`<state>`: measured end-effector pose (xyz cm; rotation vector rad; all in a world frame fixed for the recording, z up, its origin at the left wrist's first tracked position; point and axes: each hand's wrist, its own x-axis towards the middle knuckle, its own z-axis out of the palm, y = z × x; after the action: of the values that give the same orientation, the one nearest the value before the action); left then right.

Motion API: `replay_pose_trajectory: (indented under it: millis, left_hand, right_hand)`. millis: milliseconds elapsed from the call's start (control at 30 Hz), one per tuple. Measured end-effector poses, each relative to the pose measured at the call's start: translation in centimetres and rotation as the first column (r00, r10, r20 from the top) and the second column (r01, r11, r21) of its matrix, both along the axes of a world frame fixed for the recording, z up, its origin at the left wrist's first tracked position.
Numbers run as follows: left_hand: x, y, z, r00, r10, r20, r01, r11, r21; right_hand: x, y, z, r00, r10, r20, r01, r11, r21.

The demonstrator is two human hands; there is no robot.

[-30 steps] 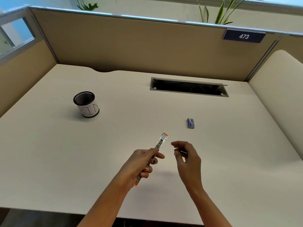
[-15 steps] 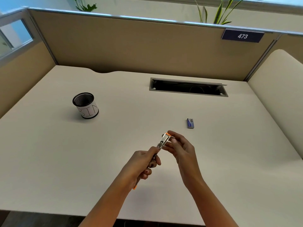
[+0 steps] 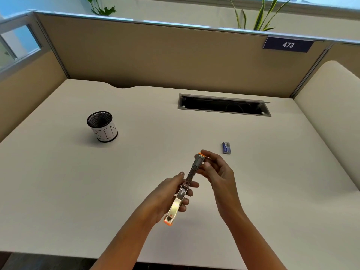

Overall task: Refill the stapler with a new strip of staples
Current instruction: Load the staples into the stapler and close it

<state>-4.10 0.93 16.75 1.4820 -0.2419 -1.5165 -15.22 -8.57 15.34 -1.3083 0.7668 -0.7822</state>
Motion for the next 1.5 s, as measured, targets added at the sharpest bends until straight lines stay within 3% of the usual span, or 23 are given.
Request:
replay_pose_trajectory:
  millis: [133, 267, 367, 500, 600, 933, 1100, 1300, 1500]
  left_hand:
    - [0.2, 0.0, 0.3, 0.976, 0.071, -0.206, -0.094, 0.990, -0.105]
    - [0.5, -0.2, 0.8, 0.862, 0.204, -0.463, -0.280, 0.955, -0.101]
    - [0.7, -0.2, 0.7, 0.814, 0.220, -0.537, -0.319, 0.943, -0.098]
    - [0.6, -0.3, 0.1, 0.813, 0.231, -0.535, -0.317, 0.946, -0.074]
    - [0.4, -0.6, -0.2, 0.787, 0.265, -0.557, -0.347, 0.937, -0.043]
    - [1.1, -0.8, -0.8, 0.808, 0.277, -0.521, -0.321, 0.947, 0.006]
    - [0.8, -0.5, -1.3, 0.850, 0.243, -0.468, -0.283, 0.959, -0.016]
    - [0.8, -0.5, -1.9, 0.869, 0.214, -0.446, -0.255, 0.966, -0.033]
    - [0.9, -0.6, -2.9, 0.939, 0.295, -0.175, -0.289, 0.955, 0.059]
  right_hand:
    - [-0.3, -0.6, 0.1, 0.999, 0.036, -0.006, -0.037, 0.998, -0.049]
    - [-1.0, -0.7, 0.1, 0.990, 0.135, -0.030, -0.138, 0.974, -0.177]
    - [-1.5, -0.7, -0.5, 0.930, 0.306, -0.206, -0.360, 0.873, -0.330]
    - [-2.2, -1.0, -0.5, 0.825, 0.484, -0.292, -0.557, 0.784, -0.274]
    - [-2.0, -0.5, -0.6, 0.774, 0.518, -0.363, -0.620, 0.735, -0.273]
    - [-0.7, -0.2, -1.1, 0.892, 0.392, -0.225, -0.446, 0.845, -0.296]
    - [-0.5, -0.6, -0.6, 0.962, 0.272, -0.036, -0.274, 0.947, -0.165]
    - [-0.4, -0.2, -0.7, 0.970, 0.226, 0.090, -0.223, 0.974, -0.039]
    - [-0.6, -0.1, -1.2, 0.995, 0.043, 0.088, -0.047, 0.997, 0.054]
